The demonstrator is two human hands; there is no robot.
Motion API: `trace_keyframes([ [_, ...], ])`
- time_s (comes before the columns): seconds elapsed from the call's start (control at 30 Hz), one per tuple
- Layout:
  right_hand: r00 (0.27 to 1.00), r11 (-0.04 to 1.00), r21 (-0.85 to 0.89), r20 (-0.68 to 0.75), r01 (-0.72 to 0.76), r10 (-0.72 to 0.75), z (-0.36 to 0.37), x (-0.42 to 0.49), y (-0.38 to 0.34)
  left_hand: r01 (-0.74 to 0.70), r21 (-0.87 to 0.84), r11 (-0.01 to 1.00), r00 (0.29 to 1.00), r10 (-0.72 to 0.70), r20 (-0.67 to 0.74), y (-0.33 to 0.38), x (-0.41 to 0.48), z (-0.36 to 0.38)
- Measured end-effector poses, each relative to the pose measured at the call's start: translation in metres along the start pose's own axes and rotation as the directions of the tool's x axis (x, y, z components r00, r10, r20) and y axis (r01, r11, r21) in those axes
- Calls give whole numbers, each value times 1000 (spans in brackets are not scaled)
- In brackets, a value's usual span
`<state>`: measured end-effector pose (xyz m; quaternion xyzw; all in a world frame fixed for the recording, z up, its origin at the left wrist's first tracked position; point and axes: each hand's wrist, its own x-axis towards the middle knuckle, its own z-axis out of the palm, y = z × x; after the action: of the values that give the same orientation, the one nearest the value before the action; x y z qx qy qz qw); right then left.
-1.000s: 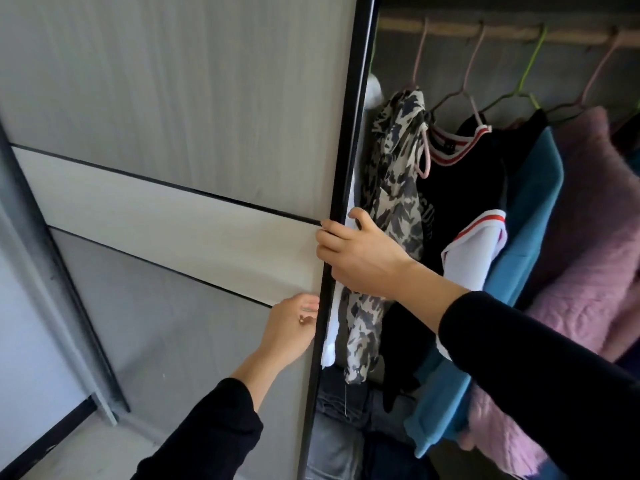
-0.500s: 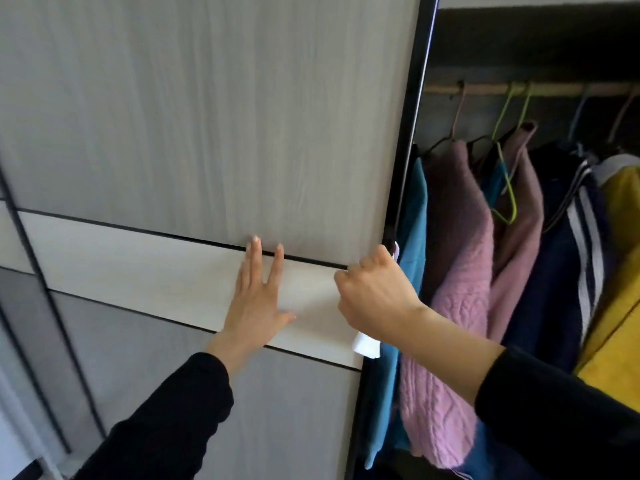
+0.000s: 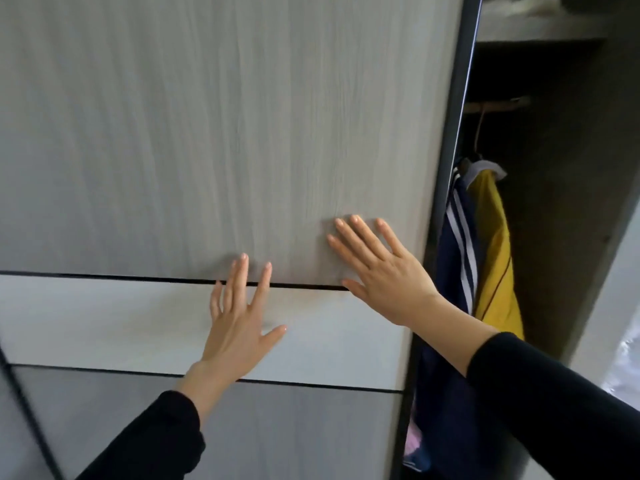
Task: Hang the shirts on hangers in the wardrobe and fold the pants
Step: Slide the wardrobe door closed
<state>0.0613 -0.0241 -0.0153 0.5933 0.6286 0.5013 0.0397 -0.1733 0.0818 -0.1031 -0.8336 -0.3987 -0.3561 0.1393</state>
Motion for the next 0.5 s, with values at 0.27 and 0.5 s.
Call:
trace_keyframes([
  [0.27,995,995,50,54,-89,86,16,-60,55,-141,9,990,989,140,48,48,28,8],
  [0.5,982,957,221,63,-186,176,25,-101,87,-219,8,976,974,220,-51,102,35,21],
])
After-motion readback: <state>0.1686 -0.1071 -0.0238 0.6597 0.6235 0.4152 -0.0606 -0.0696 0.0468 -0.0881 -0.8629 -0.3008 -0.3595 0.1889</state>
